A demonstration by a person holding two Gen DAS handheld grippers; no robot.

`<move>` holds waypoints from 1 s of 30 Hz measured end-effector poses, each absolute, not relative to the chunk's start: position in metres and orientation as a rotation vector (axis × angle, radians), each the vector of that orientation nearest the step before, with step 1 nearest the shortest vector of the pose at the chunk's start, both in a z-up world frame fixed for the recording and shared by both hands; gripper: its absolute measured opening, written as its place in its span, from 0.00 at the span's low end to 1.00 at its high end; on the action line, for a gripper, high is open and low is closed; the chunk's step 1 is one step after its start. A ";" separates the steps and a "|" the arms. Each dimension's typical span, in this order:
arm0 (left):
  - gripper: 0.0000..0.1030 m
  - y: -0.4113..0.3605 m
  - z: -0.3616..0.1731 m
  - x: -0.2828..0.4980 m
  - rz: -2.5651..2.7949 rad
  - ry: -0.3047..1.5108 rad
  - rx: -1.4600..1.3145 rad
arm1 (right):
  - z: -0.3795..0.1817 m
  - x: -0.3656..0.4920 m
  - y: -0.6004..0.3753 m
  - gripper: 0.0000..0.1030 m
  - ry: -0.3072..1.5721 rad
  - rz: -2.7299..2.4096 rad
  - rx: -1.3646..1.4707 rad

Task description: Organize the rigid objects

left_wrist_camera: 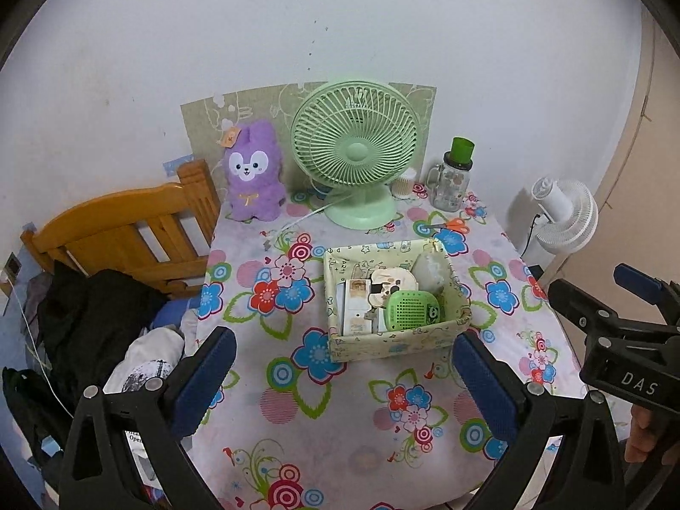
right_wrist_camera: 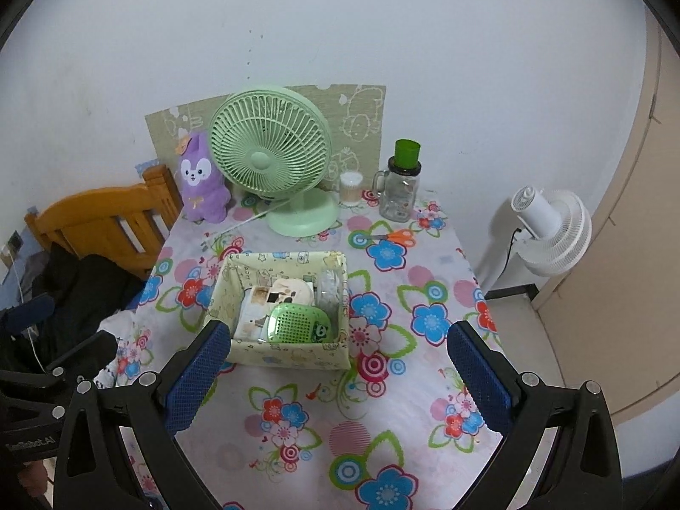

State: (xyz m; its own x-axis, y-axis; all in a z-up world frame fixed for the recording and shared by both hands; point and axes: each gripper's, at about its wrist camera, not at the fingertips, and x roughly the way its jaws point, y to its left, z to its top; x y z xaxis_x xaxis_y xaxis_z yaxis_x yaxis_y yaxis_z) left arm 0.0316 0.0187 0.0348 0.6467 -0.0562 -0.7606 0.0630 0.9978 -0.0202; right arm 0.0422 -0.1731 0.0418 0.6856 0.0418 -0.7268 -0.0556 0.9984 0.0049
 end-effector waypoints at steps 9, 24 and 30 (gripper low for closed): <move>1.00 0.017 0.036 0.029 -0.074 0.859 -0.005 | 0.045 0.041 -0.175 1.00 0.797 0.054 -0.004; 1.00 0.014 0.040 0.035 -0.068 0.844 -0.011 | 0.046 0.047 -0.177 1.00 0.781 0.055 0.012; 1.00 0.011 0.046 0.035 -0.069 0.833 -0.014 | 0.049 0.052 -0.176 1.00 0.779 0.064 0.012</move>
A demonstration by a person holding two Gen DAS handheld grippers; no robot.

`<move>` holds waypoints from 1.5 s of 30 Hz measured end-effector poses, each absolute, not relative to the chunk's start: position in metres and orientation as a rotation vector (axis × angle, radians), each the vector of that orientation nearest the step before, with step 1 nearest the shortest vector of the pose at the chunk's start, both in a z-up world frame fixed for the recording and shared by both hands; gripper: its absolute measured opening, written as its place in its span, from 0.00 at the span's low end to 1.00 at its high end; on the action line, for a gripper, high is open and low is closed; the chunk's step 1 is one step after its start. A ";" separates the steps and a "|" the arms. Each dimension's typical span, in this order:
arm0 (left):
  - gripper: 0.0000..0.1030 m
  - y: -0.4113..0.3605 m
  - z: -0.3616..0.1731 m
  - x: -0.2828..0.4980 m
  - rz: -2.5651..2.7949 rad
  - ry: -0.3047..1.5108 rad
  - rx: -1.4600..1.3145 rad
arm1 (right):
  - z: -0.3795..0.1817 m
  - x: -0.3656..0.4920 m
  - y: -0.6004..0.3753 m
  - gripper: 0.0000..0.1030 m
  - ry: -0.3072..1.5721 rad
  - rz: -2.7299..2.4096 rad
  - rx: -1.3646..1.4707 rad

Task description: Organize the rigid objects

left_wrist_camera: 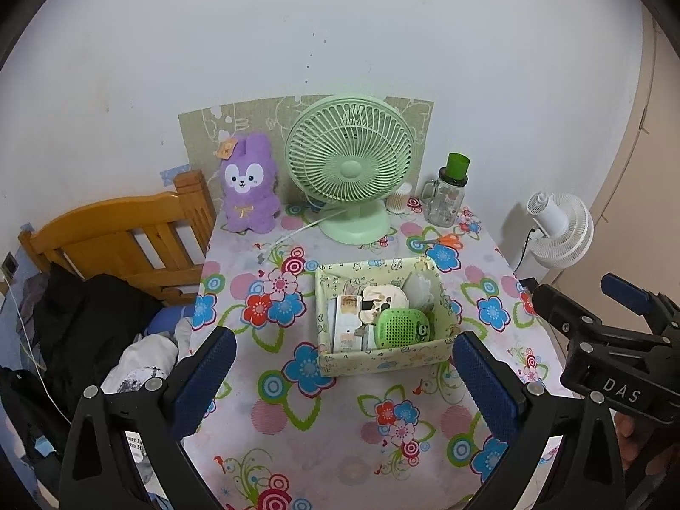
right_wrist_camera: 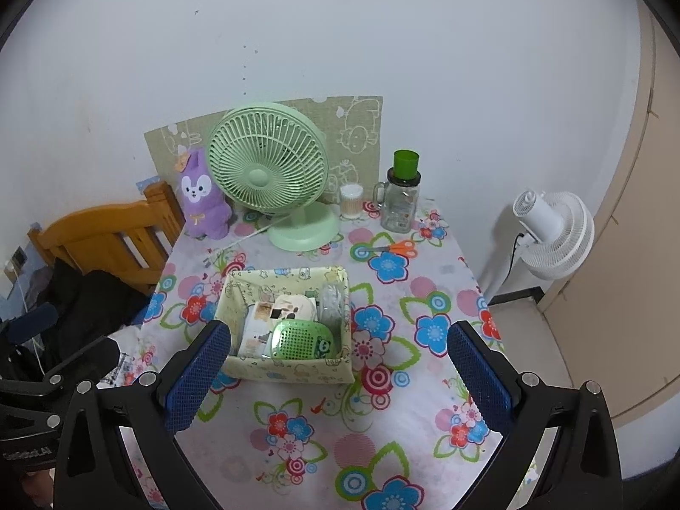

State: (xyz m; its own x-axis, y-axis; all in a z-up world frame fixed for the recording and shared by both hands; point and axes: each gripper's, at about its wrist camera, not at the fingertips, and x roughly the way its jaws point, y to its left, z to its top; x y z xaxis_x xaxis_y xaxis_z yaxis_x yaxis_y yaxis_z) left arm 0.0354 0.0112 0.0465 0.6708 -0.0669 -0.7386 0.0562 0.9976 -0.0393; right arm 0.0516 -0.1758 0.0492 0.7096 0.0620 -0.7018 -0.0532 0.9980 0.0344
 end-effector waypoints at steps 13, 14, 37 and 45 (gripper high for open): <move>1.00 0.002 0.049 0.039 -0.067 0.823 0.023 | 0.050 0.057 -0.176 1.00 0.777 0.078 0.009; 1.00 0.002 0.049 0.039 -0.066 0.823 0.026 | 0.050 0.057 -0.177 1.00 0.774 0.076 0.011; 1.00 -0.004 0.053 0.045 -0.068 0.818 0.059 | 0.052 0.063 -0.182 1.00 0.758 0.069 0.025; 1.00 -0.004 0.053 0.045 -0.070 0.814 0.062 | 0.051 0.062 -0.183 1.00 0.752 0.067 0.024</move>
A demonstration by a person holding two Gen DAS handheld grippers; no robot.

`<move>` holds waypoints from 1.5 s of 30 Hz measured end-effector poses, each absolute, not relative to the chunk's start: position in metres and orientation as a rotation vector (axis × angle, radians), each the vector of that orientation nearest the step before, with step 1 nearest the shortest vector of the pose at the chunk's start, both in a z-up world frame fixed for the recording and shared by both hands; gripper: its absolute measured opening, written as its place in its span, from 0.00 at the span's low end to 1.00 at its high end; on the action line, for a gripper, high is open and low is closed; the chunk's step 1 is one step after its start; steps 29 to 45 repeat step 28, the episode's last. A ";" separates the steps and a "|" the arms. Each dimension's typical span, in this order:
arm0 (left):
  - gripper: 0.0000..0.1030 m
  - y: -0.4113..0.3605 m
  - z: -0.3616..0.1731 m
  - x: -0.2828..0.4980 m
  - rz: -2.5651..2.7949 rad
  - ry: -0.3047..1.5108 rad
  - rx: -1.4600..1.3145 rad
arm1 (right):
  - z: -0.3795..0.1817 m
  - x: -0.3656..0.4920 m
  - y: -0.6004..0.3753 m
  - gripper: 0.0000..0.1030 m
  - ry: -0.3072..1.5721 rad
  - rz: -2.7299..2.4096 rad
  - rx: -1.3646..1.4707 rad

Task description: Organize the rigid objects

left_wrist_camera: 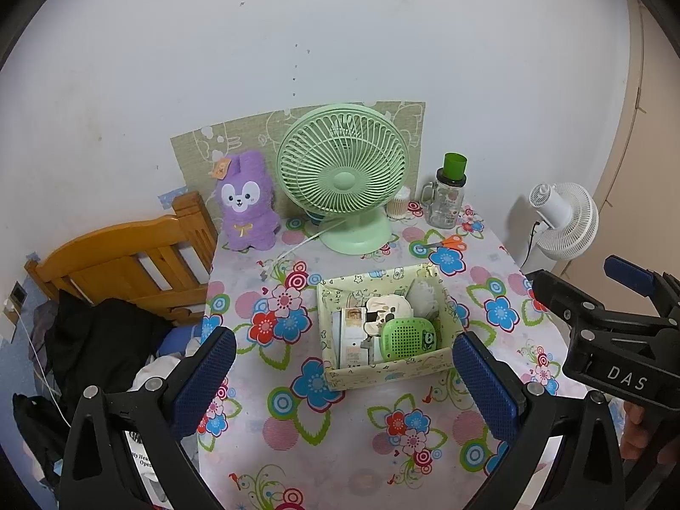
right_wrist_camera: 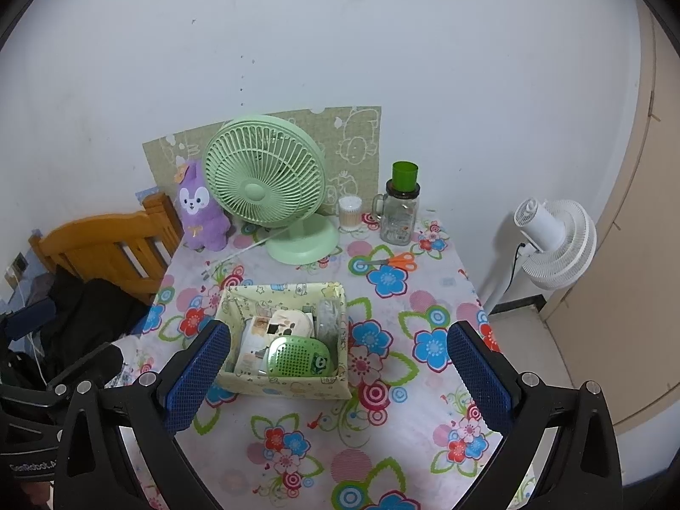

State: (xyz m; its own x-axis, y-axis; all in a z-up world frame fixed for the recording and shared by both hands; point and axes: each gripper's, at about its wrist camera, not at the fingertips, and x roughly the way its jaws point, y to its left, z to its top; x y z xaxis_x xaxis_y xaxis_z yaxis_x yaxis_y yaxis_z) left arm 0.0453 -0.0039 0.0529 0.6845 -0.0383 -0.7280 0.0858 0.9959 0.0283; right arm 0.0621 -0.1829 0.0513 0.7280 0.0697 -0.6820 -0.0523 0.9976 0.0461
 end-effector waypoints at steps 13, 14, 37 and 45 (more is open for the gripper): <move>1.00 -0.006 0.053 0.046 -0.068 0.815 0.066 | 0.051 0.062 -0.184 1.00 0.755 0.067 0.024; 1.00 -0.006 0.053 0.046 -0.067 0.818 0.065 | 0.051 0.062 -0.184 1.00 0.756 0.066 0.024; 1.00 -0.007 0.050 0.052 -0.063 0.847 0.040 | 0.051 0.064 -0.181 1.00 0.789 0.067 0.004; 1.00 -0.007 0.050 0.052 -0.063 0.847 0.040 | 0.051 0.064 -0.181 1.00 0.789 0.067 0.004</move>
